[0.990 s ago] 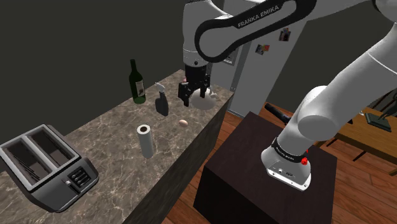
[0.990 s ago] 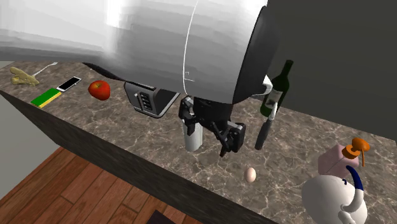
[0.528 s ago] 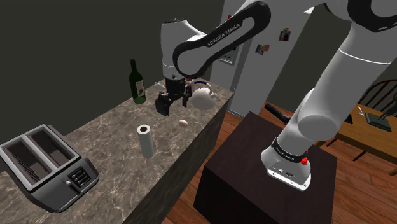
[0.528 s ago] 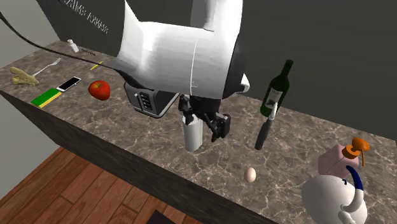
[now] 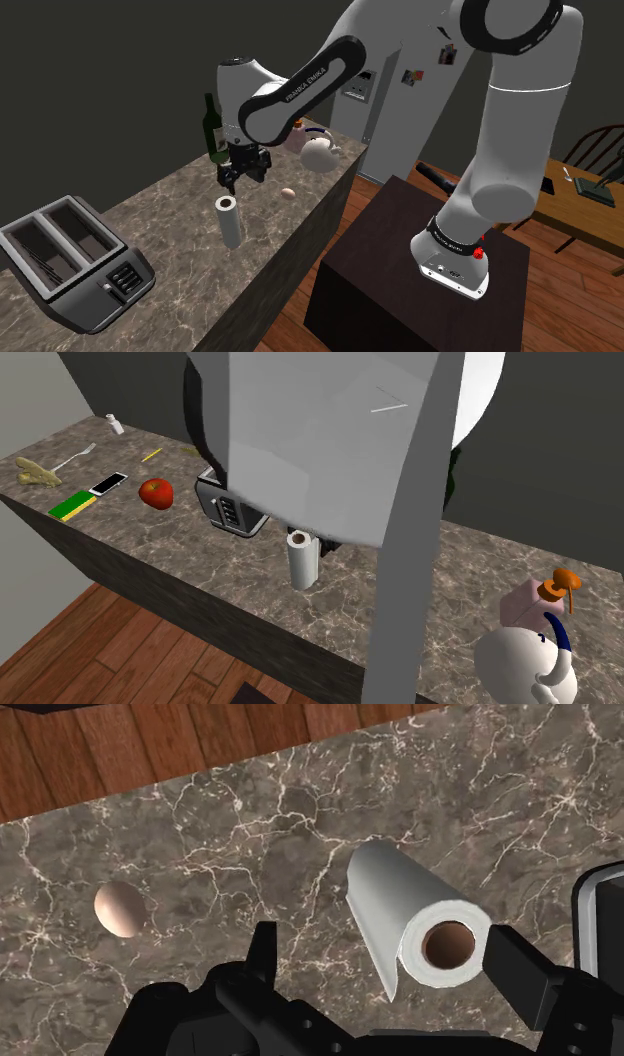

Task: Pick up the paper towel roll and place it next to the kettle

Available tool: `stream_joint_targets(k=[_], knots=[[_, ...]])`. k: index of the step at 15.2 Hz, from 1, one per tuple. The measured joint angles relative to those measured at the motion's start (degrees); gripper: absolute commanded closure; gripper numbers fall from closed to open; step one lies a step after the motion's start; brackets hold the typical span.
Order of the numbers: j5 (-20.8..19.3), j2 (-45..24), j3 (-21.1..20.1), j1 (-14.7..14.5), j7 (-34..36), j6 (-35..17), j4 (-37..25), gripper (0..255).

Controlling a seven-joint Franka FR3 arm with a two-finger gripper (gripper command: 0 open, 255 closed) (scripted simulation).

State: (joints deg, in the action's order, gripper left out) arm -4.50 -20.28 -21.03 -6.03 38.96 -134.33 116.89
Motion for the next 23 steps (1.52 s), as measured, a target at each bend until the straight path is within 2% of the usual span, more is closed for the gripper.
stream_joint_targets(k=[5,7,13,20,21,23], knots=[[-3.96,-11.84,2.28,-3.95,3.99,-0.57,-12.05,0],[-4.76,-14.89,2.89,-5.15,5.01,-1.01,-14.89,0],[-5.89,-18.82,3.89,-6.12,5.71,-3.87,-16.03,0],[-6.12,-19.62,4.09,-6.35,5.88,-4.52,-16.21,0],[-6.12,-19.62,4.09,-6.35,5.88,-4.52,-16.21,255],[-6.13,-19.60,4.10,-6.34,5.88,-4.51,-16.23,255]])
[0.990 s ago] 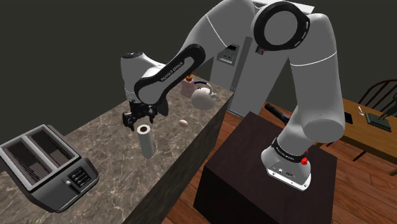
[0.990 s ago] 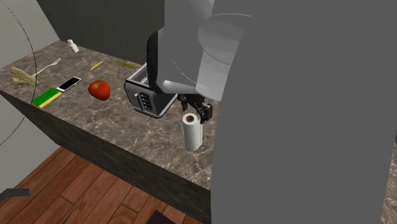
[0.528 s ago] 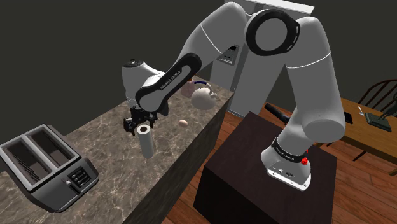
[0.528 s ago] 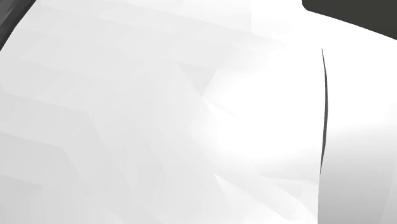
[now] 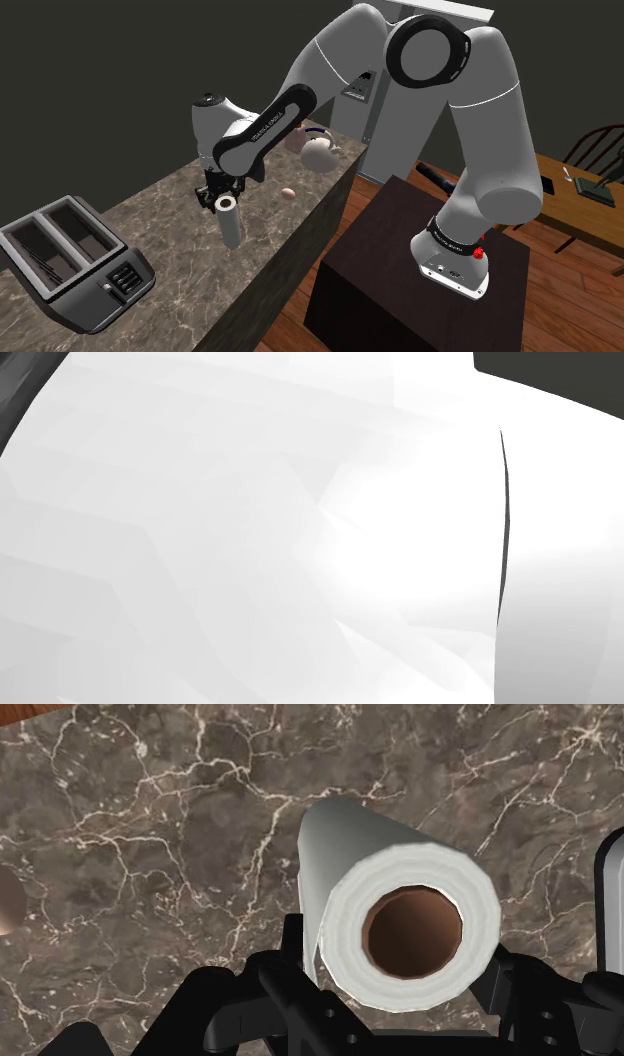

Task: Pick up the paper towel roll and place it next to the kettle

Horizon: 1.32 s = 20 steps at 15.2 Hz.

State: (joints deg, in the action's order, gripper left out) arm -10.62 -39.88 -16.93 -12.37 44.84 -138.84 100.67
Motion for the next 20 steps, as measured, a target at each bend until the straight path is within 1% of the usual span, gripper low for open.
stream_joint_targets(k=[10,20], knots=[[0.17,0.71,-0.17,0.15,-0.06,0.45,0.28,255],[1.78,5.89,-1.58,1.12,-0.72,5.50,0.31,255]])
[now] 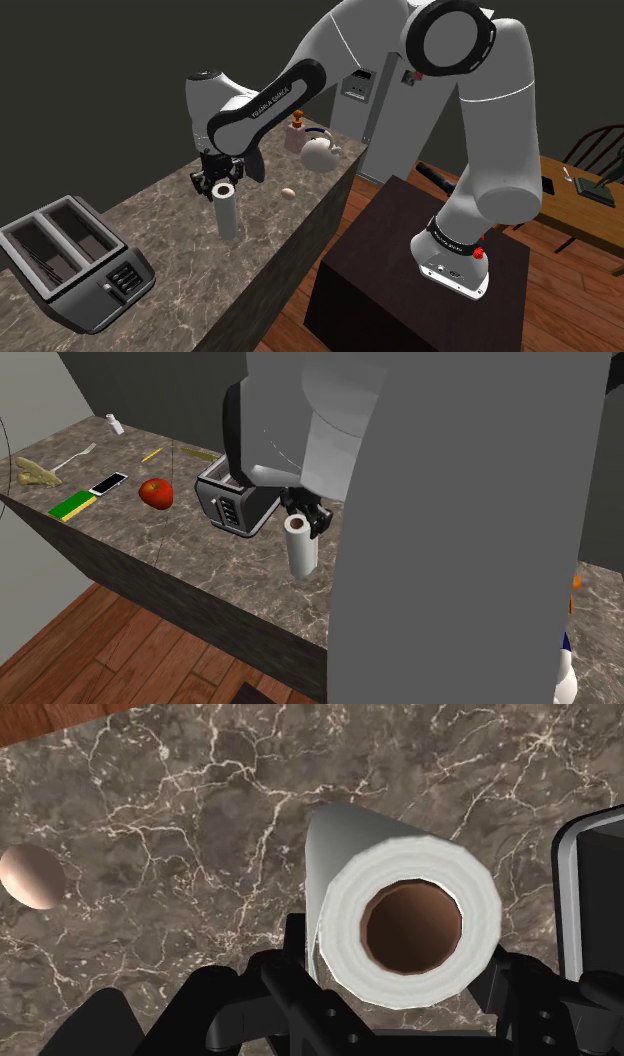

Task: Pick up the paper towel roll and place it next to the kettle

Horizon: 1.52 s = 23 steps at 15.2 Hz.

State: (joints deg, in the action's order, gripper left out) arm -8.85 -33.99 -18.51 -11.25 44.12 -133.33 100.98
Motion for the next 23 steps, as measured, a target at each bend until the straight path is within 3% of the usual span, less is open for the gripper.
stream_joint_targets(k=[23], knots=[[3.51,9.57,-2.24,1.61,-1.53,13.43,-4.20,255]])
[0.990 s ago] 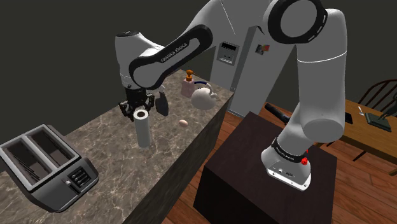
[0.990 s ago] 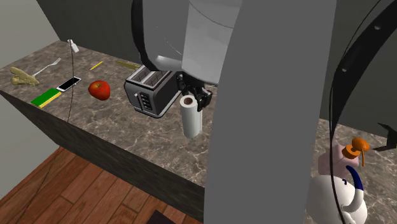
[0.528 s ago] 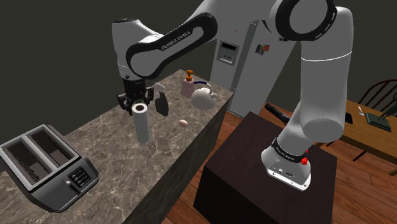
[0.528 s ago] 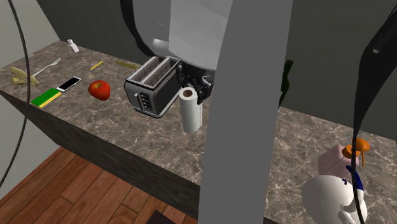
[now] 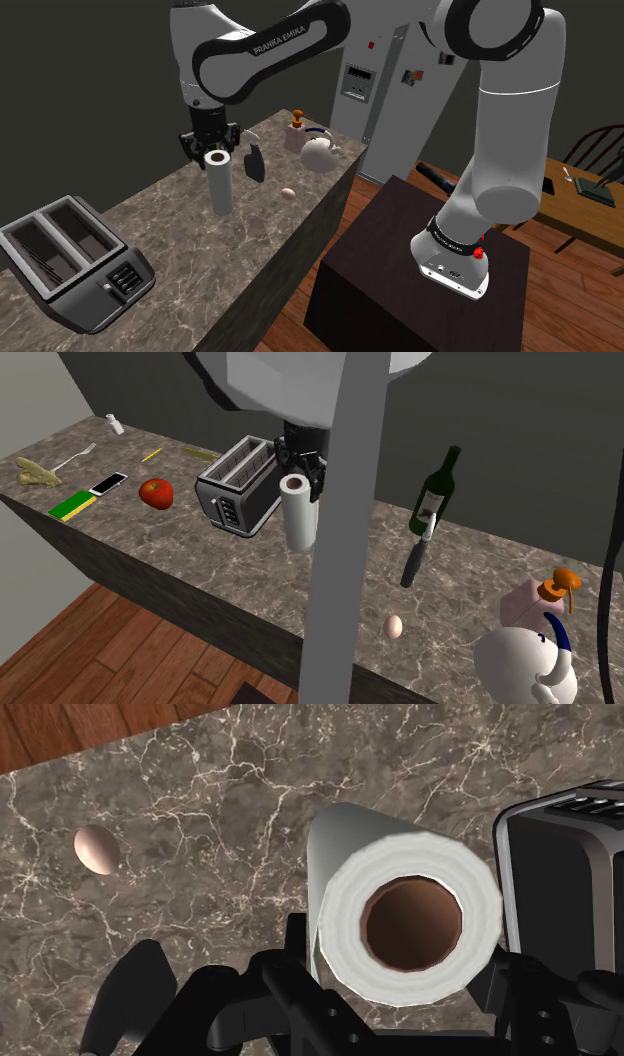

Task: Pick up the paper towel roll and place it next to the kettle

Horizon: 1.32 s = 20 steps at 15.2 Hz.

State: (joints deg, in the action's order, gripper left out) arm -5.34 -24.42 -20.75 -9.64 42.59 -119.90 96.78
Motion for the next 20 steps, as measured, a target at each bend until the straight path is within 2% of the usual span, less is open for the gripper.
stream_joint_targets(k=[20], knots=[[1.81,4.53,-0.74,0.61,-0.97,12.92,-8.65,255]])
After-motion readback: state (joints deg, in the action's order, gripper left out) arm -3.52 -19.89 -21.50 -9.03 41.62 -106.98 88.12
